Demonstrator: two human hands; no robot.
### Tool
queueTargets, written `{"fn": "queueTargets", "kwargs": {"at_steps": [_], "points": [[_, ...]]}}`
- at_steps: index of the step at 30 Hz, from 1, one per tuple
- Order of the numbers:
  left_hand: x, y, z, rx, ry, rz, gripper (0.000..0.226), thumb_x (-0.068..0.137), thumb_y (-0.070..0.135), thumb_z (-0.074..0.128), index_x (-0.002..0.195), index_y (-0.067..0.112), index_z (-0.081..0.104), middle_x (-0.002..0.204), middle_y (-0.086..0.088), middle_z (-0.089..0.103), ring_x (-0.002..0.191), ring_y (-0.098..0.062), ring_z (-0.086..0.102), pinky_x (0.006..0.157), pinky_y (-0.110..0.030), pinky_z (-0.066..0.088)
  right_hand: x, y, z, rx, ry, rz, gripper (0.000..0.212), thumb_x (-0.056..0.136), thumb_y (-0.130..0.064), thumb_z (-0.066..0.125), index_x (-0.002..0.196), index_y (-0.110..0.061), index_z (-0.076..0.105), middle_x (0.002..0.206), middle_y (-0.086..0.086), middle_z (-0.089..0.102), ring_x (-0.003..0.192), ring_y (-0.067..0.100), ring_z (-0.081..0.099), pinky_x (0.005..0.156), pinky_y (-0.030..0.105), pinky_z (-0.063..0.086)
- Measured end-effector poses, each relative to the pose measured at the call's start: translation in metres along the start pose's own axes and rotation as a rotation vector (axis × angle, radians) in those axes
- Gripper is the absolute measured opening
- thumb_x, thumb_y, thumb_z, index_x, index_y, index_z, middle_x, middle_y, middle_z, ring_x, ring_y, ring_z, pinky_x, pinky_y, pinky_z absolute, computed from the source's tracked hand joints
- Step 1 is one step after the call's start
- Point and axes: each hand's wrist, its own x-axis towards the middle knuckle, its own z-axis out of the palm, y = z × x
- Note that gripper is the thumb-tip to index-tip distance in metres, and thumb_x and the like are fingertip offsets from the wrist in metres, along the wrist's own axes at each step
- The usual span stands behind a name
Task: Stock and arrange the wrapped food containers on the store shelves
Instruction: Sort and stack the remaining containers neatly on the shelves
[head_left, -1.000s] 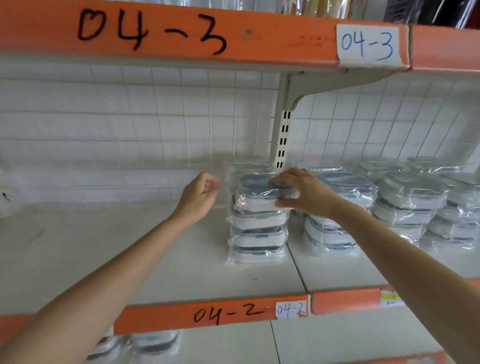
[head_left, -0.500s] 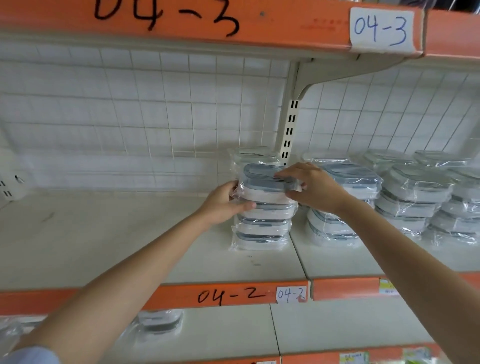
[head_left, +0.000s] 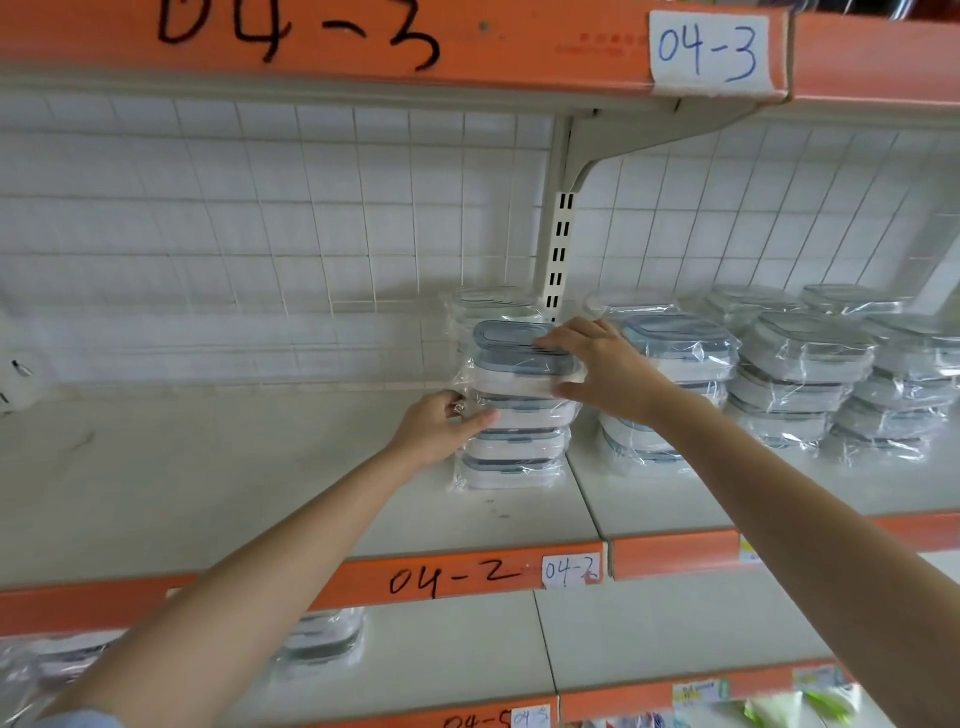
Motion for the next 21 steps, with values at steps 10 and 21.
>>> {"fn": "queueTargets", "kwargs": {"at_steps": [10, 21], "points": [[-0.013, 0.007, -0.002, 0.060, -0.029, -0.011, 0.045, 0.084, 0.050, 0.063, 0.117, 0.019, 0.061, 0.115, 0.007, 0.065, 0.108, -0.010, 0.058, 0.095, -0.028, 0.045, 0.006, -0.010, 0.001, -0.119, -0.046, 0.033, 0.058, 0.086, -0.022, 0.065, 0.139, -0.022, 0.041, 0.140, 0.000, 0.042, 0.133, 0.023, 0.030, 0.107, 0.037, 0.029], [-0.034, -0.009, -0.037, 0.360, -0.013, 0.080, 0.045, 0.090, 0.026, 0.061, 0.129, 0.007, 0.051, 0.129, -0.006, 0.057, 0.119, -0.017, 0.053, 0.089, -0.018, 0.035, -0.023, -0.057, -0.007, -0.192, 0.095, -0.018, 0.040, 0.090, -0.020, 0.058, 0.129, -0.016, 0.053, 0.130, 0.000, 0.051, 0.121, 0.016, 0.039, 0.088, 0.033, 0.041]]}}
